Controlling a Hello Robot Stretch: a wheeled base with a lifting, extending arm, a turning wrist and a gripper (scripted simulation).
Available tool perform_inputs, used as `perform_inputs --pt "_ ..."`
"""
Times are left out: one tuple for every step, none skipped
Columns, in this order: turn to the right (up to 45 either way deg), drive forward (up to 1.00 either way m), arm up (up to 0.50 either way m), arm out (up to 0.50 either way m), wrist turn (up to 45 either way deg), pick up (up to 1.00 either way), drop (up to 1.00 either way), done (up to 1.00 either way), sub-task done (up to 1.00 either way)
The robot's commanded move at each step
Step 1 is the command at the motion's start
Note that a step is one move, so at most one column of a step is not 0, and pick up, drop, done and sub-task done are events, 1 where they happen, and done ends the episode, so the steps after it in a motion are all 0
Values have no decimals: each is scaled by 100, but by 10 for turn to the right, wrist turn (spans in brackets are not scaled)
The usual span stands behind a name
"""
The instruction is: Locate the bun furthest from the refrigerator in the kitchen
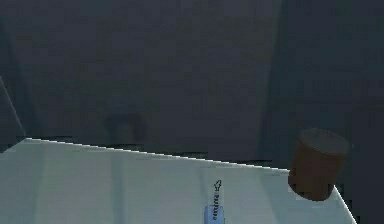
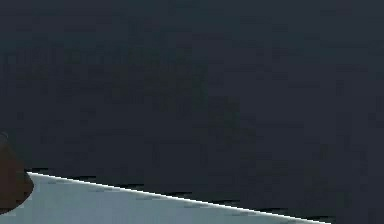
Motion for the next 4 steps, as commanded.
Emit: perform_inputs --pt "0 30 0 0 0 0 0 0 0" --pt "-60 0 0 0 0 0 0 0 0" --pt "0 30 0 0 0 0 0 0 0" --pt "-450 0 0 0 0 0 0 0 0"
